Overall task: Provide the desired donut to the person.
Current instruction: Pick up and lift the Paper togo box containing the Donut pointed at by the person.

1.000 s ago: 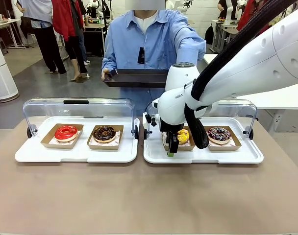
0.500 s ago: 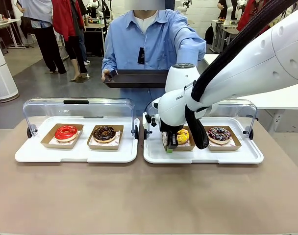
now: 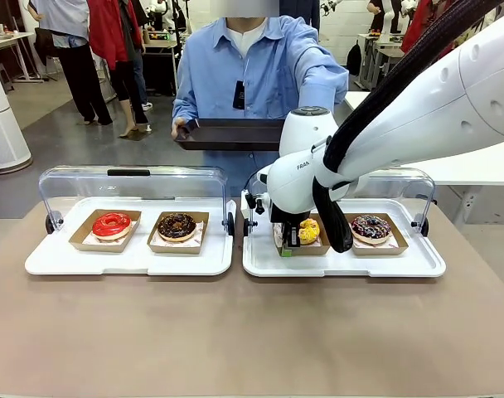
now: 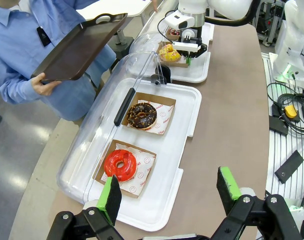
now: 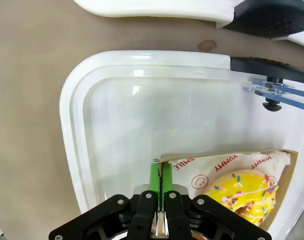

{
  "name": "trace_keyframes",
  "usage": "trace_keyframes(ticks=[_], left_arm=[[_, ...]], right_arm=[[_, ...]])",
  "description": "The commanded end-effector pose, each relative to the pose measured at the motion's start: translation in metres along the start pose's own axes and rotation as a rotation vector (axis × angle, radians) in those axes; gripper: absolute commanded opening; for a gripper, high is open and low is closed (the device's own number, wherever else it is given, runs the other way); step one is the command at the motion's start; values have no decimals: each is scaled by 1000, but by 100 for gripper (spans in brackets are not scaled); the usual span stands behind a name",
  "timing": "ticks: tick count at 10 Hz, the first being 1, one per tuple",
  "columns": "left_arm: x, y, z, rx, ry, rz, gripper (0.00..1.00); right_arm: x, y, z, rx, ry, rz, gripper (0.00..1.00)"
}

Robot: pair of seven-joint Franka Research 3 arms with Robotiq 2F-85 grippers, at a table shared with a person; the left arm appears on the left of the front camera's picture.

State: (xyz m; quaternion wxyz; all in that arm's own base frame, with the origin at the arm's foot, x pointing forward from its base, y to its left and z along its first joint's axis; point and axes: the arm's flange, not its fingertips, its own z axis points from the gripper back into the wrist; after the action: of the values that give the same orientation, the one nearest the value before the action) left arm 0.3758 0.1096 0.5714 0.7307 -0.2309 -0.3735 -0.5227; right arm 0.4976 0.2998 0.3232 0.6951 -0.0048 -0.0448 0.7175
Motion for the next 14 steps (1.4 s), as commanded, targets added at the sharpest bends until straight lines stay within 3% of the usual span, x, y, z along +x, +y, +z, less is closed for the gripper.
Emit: trace_keyframes(ticks=[1,5,11,14], left_arm=[[1,-1,0,-2,-14,4,100],[1,-1,0,-2,-14,4,100],[1,-1,0,-2,-14,4,100],[1,-1,0,-2,-14,4,100]], right_arm=[[4,4,10,30,75,-39,0],[23,42,75,174,112,-59,0],[37,88,220,22,84,-76,0],[45,97,265,-10,69,-83,0]])
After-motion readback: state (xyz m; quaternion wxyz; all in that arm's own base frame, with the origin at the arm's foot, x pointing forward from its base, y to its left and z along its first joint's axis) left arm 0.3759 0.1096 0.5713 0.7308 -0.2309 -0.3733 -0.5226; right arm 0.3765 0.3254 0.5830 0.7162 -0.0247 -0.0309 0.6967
